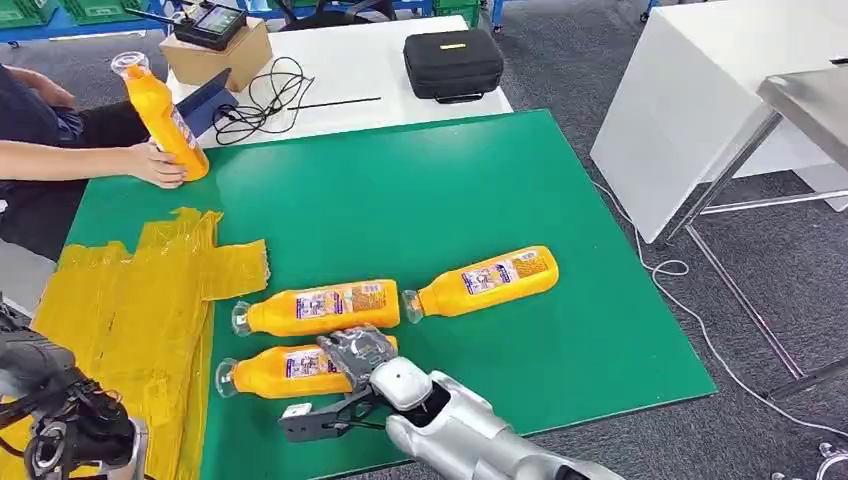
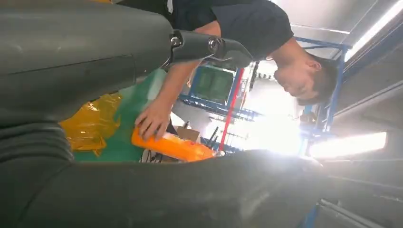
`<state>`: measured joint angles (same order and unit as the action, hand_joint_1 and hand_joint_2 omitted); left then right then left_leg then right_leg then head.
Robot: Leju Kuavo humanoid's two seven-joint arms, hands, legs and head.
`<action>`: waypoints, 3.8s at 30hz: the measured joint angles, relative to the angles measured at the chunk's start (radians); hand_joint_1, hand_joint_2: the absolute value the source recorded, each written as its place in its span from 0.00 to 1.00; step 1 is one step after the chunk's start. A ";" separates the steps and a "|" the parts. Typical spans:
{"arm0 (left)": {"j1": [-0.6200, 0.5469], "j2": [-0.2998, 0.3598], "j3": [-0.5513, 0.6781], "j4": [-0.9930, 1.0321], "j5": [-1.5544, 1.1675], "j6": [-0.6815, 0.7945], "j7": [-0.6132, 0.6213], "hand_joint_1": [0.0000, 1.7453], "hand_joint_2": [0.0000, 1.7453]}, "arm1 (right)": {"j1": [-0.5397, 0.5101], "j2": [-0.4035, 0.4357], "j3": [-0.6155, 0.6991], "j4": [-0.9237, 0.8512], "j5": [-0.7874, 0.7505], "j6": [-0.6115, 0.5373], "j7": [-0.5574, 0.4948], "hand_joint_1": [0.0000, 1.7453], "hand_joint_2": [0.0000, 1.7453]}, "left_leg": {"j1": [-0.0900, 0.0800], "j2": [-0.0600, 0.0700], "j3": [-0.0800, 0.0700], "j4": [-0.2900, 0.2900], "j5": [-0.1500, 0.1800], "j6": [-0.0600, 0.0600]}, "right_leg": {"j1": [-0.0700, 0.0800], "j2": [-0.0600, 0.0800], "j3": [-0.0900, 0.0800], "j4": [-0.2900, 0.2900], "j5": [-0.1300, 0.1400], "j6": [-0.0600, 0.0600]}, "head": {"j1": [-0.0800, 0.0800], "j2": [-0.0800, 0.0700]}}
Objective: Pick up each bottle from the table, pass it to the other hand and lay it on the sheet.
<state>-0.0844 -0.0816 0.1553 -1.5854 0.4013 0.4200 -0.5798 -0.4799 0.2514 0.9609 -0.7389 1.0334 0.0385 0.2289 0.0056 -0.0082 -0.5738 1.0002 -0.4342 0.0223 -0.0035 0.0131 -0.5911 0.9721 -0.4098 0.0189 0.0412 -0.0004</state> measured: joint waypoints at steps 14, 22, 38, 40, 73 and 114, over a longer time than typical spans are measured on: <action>0.012 0.007 -0.003 0.014 0.062 -0.064 0.032 0.00 1.00 | -0.004 -0.031 -0.088 -0.083 -0.345 0.005 -0.147 1.00 1.00 | 0.000 0.000 -0.001 0.000 0.000 0.000 | 0.000 0.000 0.000 0.000 0.000 0.000 | 0.000 0.000; 0.112 -0.019 -0.032 -0.033 0.144 -0.151 0.067 0.00 1.00 | 0.092 -0.098 -0.327 -0.424 -0.685 -0.003 -0.395 1.00 1.00 | -0.001 0.000 -0.014 0.001 0.002 0.002 | -0.001 0.000 -0.011 0.000 0.002 0.002 | 0.000 0.000; 0.145 -0.087 -0.085 -0.086 0.127 -0.197 0.105 0.00 1.00 | 0.109 -0.076 -0.513 -0.621 -0.696 -0.111 -0.426 1.00 1.00 | 0.000 -0.001 -0.019 0.001 0.001 0.002 | -0.001 0.000 -0.017 0.000 0.001 0.002 | 0.000 0.000; 0.131 -0.088 -0.102 -0.085 0.121 -0.207 0.115 0.00 1.00 | 0.082 -0.060 -0.513 -0.584 -0.671 -0.137 -0.410 1.00 1.00 | 0.000 -0.001 -0.020 0.001 0.002 0.002 | -0.001 0.000 -0.017 0.001 0.002 0.002 | 0.000 0.000; -0.017 -0.123 -0.261 0.063 0.398 -0.487 0.369 0.00 1.00 | -0.090 0.117 -0.257 -0.138 -0.268 -0.293 -0.124 1.00 1.00 | 0.000 -0.003 -0.024 0.001 0.003 0.002 | -0.001 -0.004 -0.020 0.001 0.002 0.002 | 0.000 0.000; 0.030 -0.121 -0.222 0.073 0.416 -0.512 0.473 0.00 1.00 | -0.066 0.124 -0.083 -0.195 0.004 -0.202 0.105 1.00 1.00 | 0.000 -0.002 -0.024 0.001 0.003 0.002 | 0.000 -0.004 -0.021 0.001 0.001 0.002 | 0.000 0.000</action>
<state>-0.0539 -0.2022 -0.0671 -1.5122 0.8175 -0.0916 -0.1068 -0.5461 0.3758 0.8782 -0.9335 1.0372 -0.1633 0.3334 0.0053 -0.0106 -0.5980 1.0012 -0.4310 0.0244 -0.0040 0.0090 -0.6120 0.9730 -0.4083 0.0212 0.0412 -0.0004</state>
